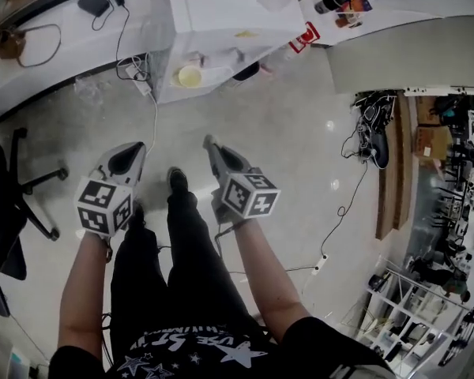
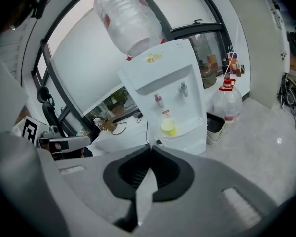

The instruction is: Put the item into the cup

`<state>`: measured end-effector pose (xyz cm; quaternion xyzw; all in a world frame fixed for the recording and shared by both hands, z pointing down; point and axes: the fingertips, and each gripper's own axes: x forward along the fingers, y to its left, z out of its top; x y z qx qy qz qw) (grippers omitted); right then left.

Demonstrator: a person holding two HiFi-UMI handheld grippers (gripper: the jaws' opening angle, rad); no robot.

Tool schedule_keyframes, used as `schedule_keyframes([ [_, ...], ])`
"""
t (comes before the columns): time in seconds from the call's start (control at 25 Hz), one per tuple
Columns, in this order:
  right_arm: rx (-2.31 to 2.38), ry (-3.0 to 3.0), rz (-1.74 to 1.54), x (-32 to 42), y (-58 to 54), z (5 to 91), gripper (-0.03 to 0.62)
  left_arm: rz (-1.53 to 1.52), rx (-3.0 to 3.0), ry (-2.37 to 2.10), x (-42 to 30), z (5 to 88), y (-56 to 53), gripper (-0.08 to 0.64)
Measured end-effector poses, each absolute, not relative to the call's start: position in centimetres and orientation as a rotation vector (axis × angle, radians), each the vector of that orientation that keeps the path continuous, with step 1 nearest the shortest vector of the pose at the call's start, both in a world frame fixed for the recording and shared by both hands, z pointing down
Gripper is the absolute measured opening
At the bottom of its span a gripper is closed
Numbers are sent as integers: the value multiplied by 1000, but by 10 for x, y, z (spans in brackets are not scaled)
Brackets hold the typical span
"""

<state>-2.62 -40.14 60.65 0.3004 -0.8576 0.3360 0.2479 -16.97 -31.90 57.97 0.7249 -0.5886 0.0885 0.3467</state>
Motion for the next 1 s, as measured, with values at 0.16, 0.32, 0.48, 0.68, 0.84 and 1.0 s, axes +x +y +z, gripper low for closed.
schedule_keyframes([
  [0.16,797,-2350,916,-37,-438,627,1,192,1862,-1566,-170,587,-350,3],
  [0.32,791,-2362,924,-48,-470,646,0,175,1819,-1614,-176,604,-376,3],
  [0.48,757,-2375,936,-63,-492,662,0,170,1775,-1638,-181,625,-391,3],
  [0.68,720,-2402,924,-77,-522,673,0,152,1733,-1659,-184,644,-413,3],
  [0.84,663,-2413,906,-89,-541,684,0,136,1692,-1685,-188,660,-430,3],
  [1.0,623,-2414,904,-100,-555,696,0,119,1665,-1706,-192,670,-441,3],
])
